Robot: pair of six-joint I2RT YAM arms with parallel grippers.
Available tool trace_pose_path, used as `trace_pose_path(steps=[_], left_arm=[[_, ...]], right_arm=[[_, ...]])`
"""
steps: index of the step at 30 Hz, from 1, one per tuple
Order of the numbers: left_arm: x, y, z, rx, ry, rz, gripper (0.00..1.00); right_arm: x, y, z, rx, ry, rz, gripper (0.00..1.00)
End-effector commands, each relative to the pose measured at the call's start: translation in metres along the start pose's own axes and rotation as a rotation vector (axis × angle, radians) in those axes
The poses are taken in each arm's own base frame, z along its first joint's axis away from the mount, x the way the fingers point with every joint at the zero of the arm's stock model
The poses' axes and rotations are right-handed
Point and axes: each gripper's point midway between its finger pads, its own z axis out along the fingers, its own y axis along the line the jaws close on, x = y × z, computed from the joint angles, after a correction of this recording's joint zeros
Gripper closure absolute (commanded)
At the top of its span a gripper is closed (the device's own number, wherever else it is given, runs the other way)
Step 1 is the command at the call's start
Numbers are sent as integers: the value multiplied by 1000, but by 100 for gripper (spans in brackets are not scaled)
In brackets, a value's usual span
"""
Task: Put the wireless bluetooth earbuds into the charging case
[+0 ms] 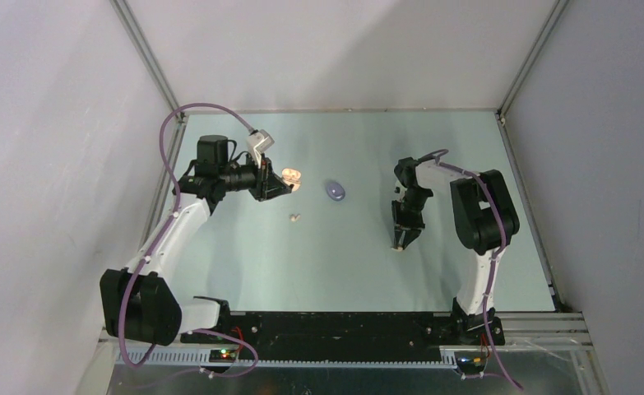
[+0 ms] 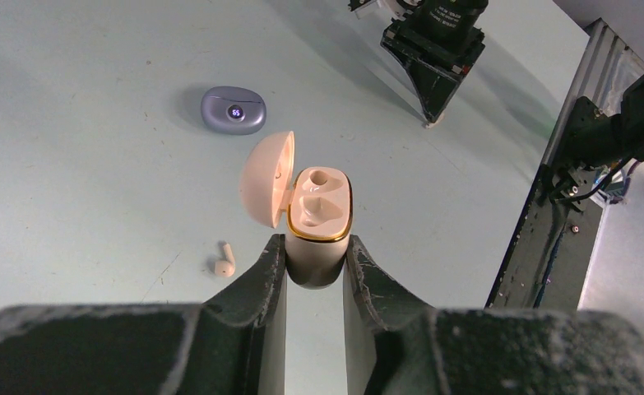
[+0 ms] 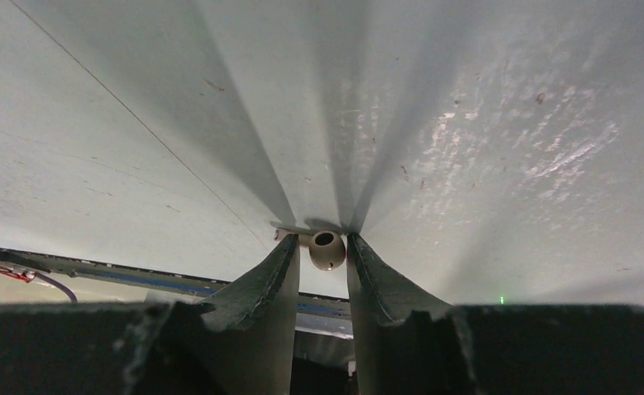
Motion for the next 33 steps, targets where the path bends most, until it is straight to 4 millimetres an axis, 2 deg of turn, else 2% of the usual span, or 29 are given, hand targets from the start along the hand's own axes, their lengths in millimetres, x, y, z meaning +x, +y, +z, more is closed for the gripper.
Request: trace_pose_path(steps=[1, 6, 8, 10, 12, 14, 15, 16, 17, 18, 19, 20, 21, 22, 23, 24, 25, 26, 27, 28, 29, 30, 31, 32, 33], left_arm=[[-16, -1, -5, -3, -40, 31, 100], [-16, 0, -4, -8, -41, 27, 100], [-17, 1, -4, -9, -43, 27, 100], [-19, 2, -5, -11, -50, 31, 100], [-22, 3, -4, -7, -58, 43, 100], [-25, 2, -3, 8, -64, 53, 100], [-26, 2, -1, 21, -67, 56, 100], [-28, 2, 0, 27, -72, 65, 100], [-30, 2, 2, 40, -73, 70, 100], [-33, 3, 3, 46, -82, 84, 100], [-35, 3, 5, 58, -84, 95, 100], [-37, 5, 8, 62, -86, 105, 100], [-42, 5, 10, 67, -91, 125, 100], [-45, 7, 14, 71, -96, 135, 100], [-51, 4, 16, 82, -103, 146, 100], [-58, 5, 19, 85, -121, 165, 100], [-62, 0, 23, 104, -132, 162, 100], [-72, -4, 25, 127, -165, 177, 100], [-77, -9, 28, 147, -179, 185, 100], [-87, -12, 30, 165, -211, 192, 100], [-99, -17, 33, 179, -246, 230, 100], [-103, -20, 35, 199, -255, 213, 100], [-112, -25, 38, 214, -279, 242, 100], [-118, -29, 40, 228, -287, 245, 100], [-122, -31, 42, 233, -293, 255, 100]], right_arm=[[6, 2, 3, -6, 32, 13, 71], [5, 0, 2, 0, 24, 9, 78], [1, 2, 0, -10, 8, -12, 85], [-7, 9, -8, -41, -33, -56, 93], [-20, 20, -26, -72, -111, -126, 100], [-37, 35, -56, -103, -224, -246, 100], [-47, 47, -80, -110, -307, -360, 100], [-50, 53, -94, -104, -352, -428, 100], [-56, 67, -121, -101, -443, -571, 100], [-62, 74, -135, -83, -508, -649, 100], [-65, 84, -163, -55, -612, -792, 100], [-75, 93, -181, -31, -714, -862, 100], [-82, 108, -213, 5, -868, -999, 100], [-87, 112, -229, 46, -950, -1055, 100], [-89, 123, -256, 103, -1091, -1166, 100], [-91, 125, -261, 141, -1138, -1208, 100], [-91, 135, -295, 196, -1284, -1284, 100], [-91, 136, -299, 223, -1323, -1310, 100], [-88, 144, -327, 265, -1445, -1344, 100], [-86, 145, -330, 273, -1477, -1349, 100], [-78, 152, -354, 289, -1583, -1360, 100], [-75, 154, -351, 291, -1600, -1378, 100], [-63, 162, -372, 314, -1701, -1405, 100], [-55, 162, -372, 324, -1732, -1424, 100], [-46, 172, -387, 358, -1821, -1460, 100]])
